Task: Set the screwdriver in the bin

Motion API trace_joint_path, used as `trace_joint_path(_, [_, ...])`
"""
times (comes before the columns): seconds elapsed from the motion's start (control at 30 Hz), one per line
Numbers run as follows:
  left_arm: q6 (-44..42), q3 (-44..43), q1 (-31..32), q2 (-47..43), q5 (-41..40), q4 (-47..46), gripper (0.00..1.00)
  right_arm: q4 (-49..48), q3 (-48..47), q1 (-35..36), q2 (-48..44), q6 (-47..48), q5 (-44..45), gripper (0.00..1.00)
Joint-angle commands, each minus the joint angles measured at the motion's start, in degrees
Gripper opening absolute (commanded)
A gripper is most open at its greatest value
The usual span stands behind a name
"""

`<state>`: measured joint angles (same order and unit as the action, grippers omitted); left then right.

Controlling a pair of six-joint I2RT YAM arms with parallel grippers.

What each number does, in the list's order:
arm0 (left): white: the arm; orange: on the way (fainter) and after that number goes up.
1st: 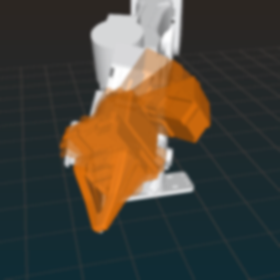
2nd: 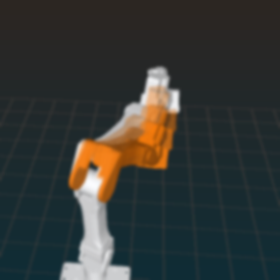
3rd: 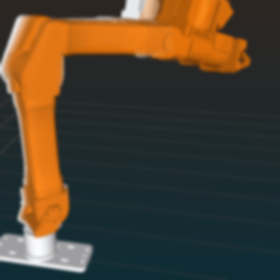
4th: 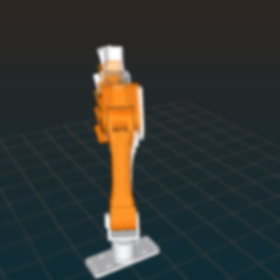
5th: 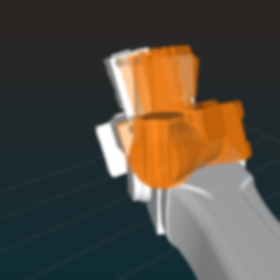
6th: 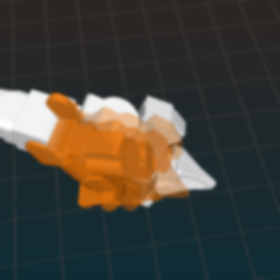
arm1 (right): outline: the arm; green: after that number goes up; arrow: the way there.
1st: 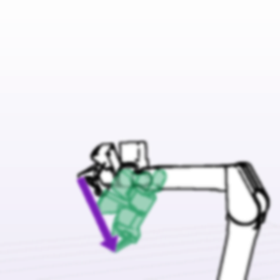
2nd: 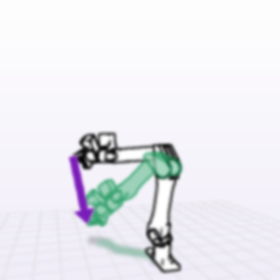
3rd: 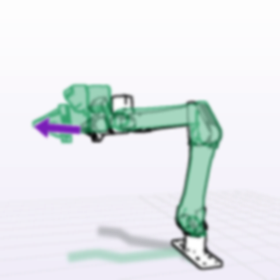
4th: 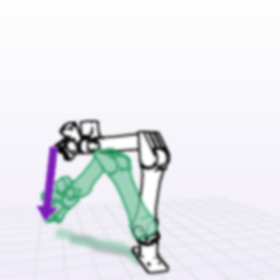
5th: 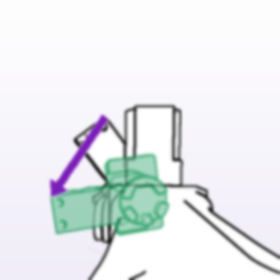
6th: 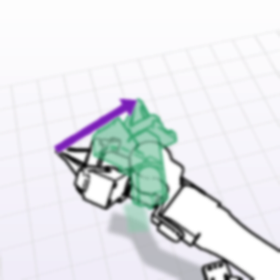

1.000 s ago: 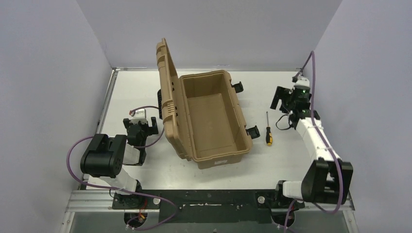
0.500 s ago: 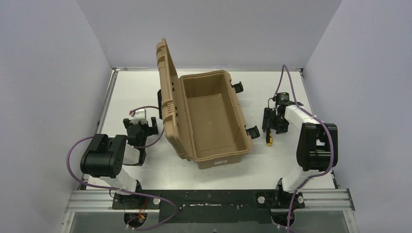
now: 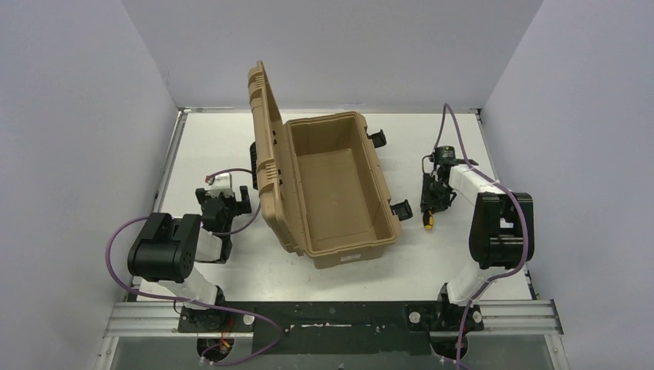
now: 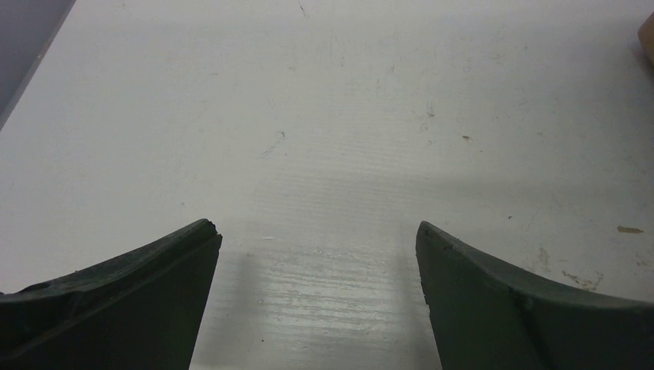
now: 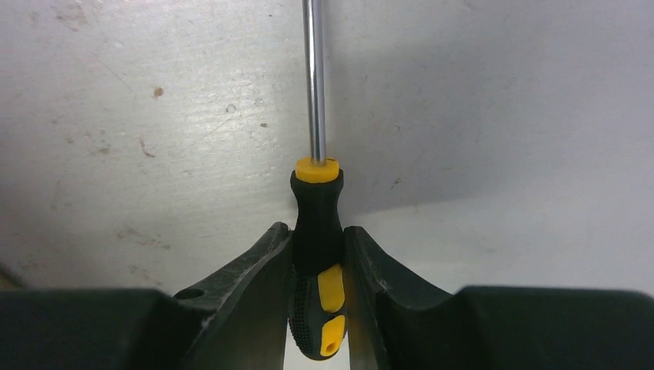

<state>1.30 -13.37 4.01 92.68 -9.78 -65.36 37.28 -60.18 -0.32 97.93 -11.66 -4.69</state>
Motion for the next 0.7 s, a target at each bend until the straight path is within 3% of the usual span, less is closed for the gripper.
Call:
trace_joint_path(0.0, [0.7, -1.3, -0.3, -0.7, 0.6, -2.7, 0.97, 6.5, -10.4, 0.0, -7.0, -1.8, 2.3, 0.00])
trace_joint_path(0.2, [0.6, -1.3, -0.4, -0.5, 0.7, -3.4, 0.97, 19.8, -33.2, 0.8, -9.5, -4.3, 1.5, 0.00])
trace_joint_path(0.37, [0.5, -1.2, -0.4, -0.5, 0.8, -3.7, 0.97, 24.9, -48.8, 10.5, -8.4, -10.4, 1.5, 0.00])
trace_joint_path(0.53, [0.5, -1.2, -0.3, -0.3, 0.7, -4.0, 0.97, 21.4, -52.8, 22.9, -7.4, -17.0, 1.5, 0.00])
trace_joint_path(0.67, [0.4, -1.2, -0.3, -0.3, 0.7, -4.1, 0.97, 17.3, -46.8, 30.7, -5.5, -18.8, 2.4, 0.00])
